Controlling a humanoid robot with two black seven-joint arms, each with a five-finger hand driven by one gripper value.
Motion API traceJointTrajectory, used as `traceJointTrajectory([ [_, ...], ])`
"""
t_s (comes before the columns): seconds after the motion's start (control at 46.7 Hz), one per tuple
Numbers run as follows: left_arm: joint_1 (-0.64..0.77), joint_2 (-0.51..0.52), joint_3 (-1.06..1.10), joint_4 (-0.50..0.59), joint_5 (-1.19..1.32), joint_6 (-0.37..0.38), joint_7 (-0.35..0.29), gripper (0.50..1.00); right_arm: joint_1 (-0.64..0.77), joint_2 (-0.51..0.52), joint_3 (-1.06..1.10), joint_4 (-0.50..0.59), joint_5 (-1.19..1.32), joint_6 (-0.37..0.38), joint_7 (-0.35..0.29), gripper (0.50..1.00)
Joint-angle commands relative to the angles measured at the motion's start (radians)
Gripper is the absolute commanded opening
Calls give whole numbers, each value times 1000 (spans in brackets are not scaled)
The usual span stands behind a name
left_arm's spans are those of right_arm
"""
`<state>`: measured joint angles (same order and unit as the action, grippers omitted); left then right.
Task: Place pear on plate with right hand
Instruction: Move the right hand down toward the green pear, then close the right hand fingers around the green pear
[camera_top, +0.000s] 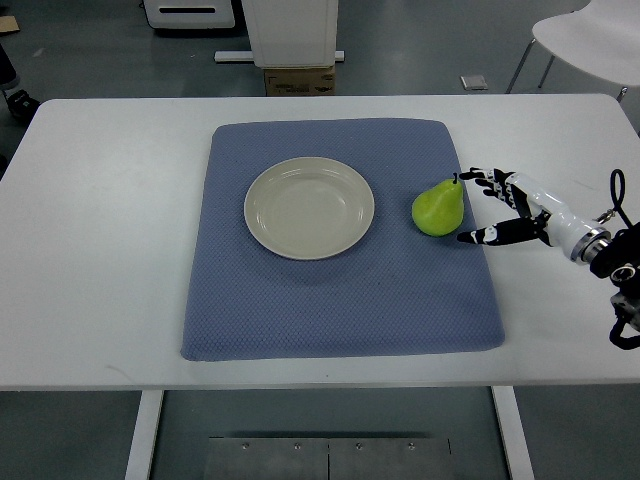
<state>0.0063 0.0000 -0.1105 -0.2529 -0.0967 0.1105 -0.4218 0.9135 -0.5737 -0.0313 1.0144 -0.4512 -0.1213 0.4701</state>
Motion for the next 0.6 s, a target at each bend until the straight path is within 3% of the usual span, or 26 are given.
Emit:
traceJointTrajectory([
  [0.0, 0, 0, 0, 0, 0, 0, 0, 1000, 18, 12, -24, -2, 2, -14, -4, 989],
  [0.579, 0, 0, 0, 0, 0, 0, 0, 1000, 74, 44, -84, -23, 5, -38, -74, 985],
])
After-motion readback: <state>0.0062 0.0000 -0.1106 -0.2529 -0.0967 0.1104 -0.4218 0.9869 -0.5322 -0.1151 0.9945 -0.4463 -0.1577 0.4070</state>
